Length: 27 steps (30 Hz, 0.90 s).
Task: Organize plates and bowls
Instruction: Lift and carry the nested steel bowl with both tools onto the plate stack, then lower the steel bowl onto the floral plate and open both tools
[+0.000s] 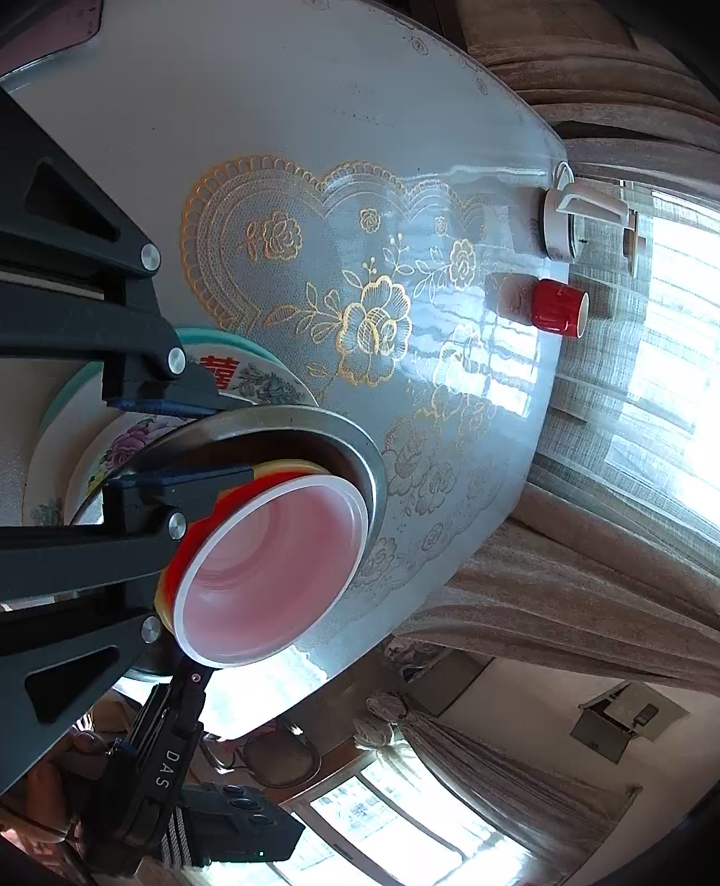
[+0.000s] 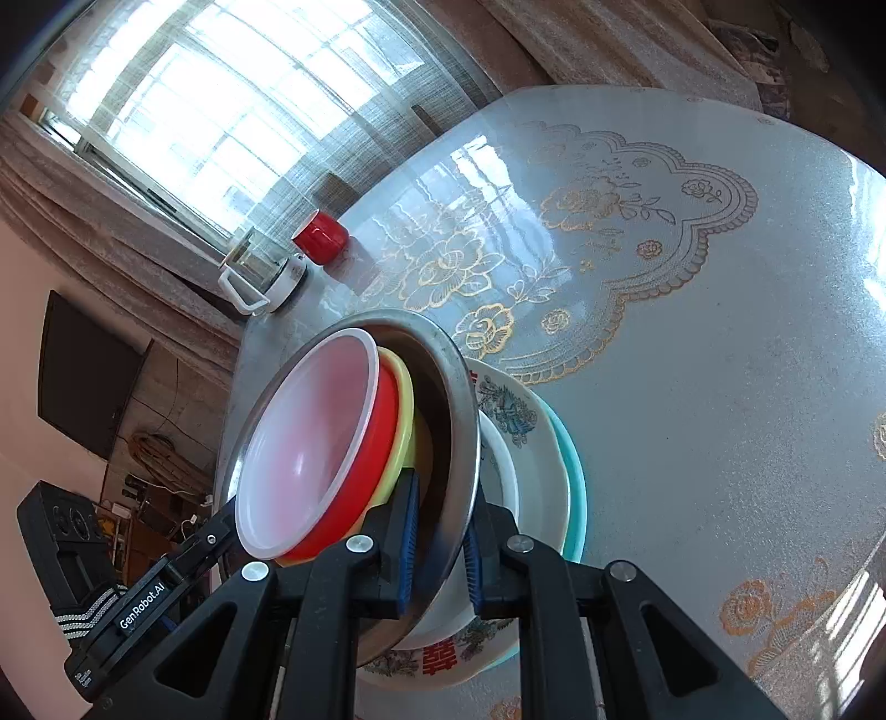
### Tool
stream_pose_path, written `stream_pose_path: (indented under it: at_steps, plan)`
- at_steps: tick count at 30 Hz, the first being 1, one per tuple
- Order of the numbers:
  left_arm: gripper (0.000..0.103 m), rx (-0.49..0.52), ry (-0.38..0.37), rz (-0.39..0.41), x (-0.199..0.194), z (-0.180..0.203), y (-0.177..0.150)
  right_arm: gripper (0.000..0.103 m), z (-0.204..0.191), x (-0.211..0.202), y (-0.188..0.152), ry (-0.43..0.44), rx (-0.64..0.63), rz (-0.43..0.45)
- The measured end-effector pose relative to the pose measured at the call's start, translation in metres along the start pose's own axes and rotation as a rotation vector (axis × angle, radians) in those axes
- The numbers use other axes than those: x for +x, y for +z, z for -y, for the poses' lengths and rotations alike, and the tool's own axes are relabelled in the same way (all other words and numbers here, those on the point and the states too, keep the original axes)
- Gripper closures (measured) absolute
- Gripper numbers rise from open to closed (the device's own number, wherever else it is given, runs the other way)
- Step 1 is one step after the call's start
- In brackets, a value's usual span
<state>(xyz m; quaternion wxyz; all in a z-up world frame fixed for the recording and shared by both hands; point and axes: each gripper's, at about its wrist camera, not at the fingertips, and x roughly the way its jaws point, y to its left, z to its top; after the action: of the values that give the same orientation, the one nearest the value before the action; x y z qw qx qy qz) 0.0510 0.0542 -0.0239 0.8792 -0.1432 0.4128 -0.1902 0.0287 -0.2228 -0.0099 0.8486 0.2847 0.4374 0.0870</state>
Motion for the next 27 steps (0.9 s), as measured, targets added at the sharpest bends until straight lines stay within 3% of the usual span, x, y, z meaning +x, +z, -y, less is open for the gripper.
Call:
stream_pose_path:
  at_steps: [18, 27]
  plan:
    - [0.085, 0.011, 0.037, -0.023, 0.015, -0.003, -0.017, 0.087, 0.006, 0.014, -0.009, -0.038, 0.012, -0.031]
    - [0.085, 0.009, 0.045, -0.018, 0.013, -0.004, -0.023, 0.083, 0.010, 0.011, -0.014, -0.010, 0.024, -0.022]
